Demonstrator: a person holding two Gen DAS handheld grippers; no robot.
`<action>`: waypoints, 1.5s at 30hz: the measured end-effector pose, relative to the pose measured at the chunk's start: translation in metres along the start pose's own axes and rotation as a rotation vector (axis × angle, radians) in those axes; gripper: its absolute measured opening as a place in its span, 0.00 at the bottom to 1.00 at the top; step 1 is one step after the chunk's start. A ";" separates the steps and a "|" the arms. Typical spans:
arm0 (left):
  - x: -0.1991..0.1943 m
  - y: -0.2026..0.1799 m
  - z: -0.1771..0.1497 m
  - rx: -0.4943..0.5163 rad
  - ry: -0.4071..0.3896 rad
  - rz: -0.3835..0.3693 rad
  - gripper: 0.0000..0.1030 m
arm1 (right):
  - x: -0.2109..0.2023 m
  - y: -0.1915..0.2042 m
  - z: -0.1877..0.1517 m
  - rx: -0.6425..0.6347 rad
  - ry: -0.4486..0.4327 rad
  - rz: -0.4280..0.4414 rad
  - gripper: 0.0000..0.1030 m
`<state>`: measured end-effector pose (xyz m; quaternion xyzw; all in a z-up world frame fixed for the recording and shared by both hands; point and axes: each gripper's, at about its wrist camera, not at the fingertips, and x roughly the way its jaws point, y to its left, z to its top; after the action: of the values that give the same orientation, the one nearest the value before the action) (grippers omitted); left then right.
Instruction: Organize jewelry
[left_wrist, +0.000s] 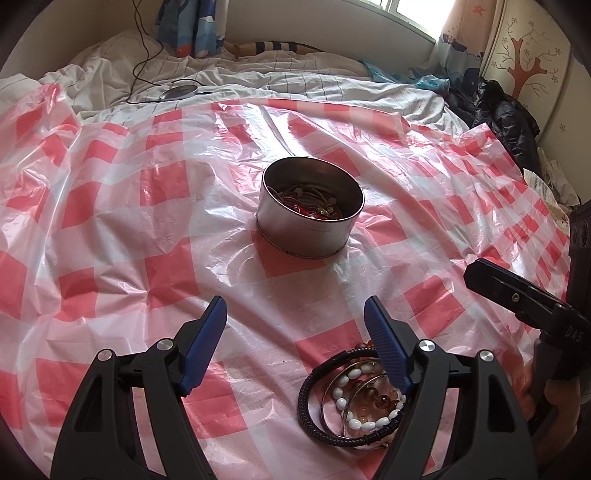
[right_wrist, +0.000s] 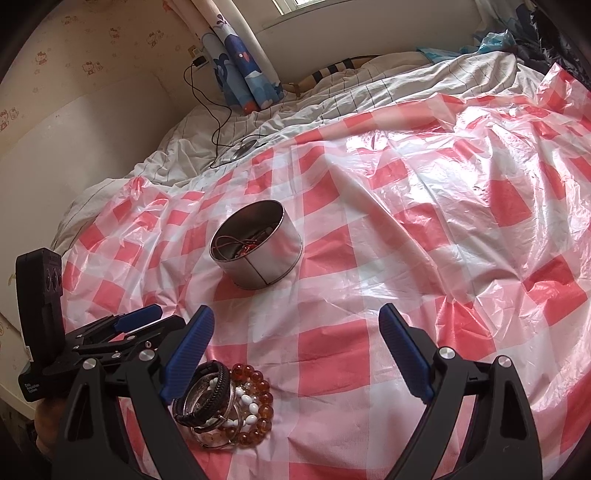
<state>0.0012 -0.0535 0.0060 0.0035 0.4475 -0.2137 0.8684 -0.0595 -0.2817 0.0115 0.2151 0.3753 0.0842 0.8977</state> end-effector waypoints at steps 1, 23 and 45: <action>0.001 0.000 0.000 0.002 0.001 0.000 0.71 | 0.000 0.000 0.000 0.000 0.000 0.000 0.84; 0.001 -0.002 0.000 0.003 0.000 -0.001 0.71 | 0.001 0.000 0.000 -0.001 0.000 -0.002 0.84; 0.003 -0.004 0.001 0.003 0.000 -0.001 0.71 | 0.001 0.000 0.001 -0.002 -0.002 -0.002 0.85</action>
<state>0.0016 -0.0581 0.0050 0.0047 0.4473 -0.2146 0.8682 -0.0579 -0.2818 0.0117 0.2138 0.3746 0.0836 0.8983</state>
